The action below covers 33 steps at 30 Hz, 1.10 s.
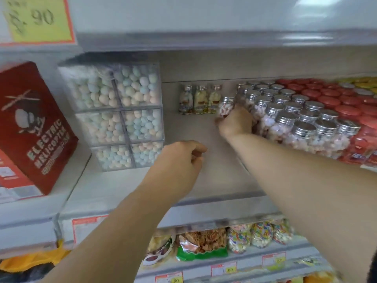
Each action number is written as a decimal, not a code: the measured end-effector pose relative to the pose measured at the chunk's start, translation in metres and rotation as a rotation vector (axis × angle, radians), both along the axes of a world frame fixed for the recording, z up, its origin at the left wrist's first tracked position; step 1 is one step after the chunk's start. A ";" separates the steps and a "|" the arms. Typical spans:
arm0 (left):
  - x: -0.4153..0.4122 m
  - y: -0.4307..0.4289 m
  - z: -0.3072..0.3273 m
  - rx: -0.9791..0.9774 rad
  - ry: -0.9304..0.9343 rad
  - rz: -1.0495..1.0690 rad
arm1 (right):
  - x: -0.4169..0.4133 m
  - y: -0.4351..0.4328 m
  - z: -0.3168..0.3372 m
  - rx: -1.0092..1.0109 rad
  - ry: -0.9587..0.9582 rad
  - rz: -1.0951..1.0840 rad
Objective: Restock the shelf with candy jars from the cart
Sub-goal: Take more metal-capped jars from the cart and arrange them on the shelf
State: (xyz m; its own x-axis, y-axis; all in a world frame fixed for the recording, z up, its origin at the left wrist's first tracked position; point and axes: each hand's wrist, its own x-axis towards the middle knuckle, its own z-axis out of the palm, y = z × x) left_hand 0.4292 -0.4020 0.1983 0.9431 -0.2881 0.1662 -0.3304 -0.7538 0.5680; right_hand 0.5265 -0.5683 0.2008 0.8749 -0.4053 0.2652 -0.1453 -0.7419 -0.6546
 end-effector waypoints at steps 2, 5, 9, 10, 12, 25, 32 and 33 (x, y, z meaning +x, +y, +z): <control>0.007 0.002 -0.003 -0.058 0.020 0.016 | 0.008 -0.001 -0.001 -0.027 0.007 0.012; 0.010 0.003 -0.006 -0.091 0.026 0.034 | 0.013 0.001 -0.004 -0.045 0.013 0.008; 0.006 0.002 -0.005 -0.102 0.032 0.029 | -0.012 0.008 0.000 -0.038 -0.053 0.083; 0.005 0.002 -0.004 -0.098 0.036 0.026 | -0.022 0.010 0.003 -0.052 -0.121 0.100; 0.002 0.002 -0.002 -0.089 0.046 0.025 | -0.036 0.013 0.015 -0.167 -0.319 0.133; 0.004 0.000 -0.006 -0.077 -0.059 -0.002 | 0.072 0.010 0.059 -0.526 0.086 0.132; 0.004 -0.002 -0.007 -0.093 -0.070 -0.004 | 0.091 0.007 0.059 -0.612 0.108 0.125; 0.004 -0.002 -0.007 -0.097 -0.070 -0.003 | 0.093 0.006 0.060 -0.612 0.091 0.121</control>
State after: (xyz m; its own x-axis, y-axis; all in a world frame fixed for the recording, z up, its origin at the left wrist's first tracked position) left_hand 0.4331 -0.4038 0.1914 0.9275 -0.2698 0.2586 -0.3735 -0.6954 0.6140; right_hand 0.6191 -0.5621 0.2607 0.9350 -0.1010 0.3399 -0.0725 -0.9928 -0.0956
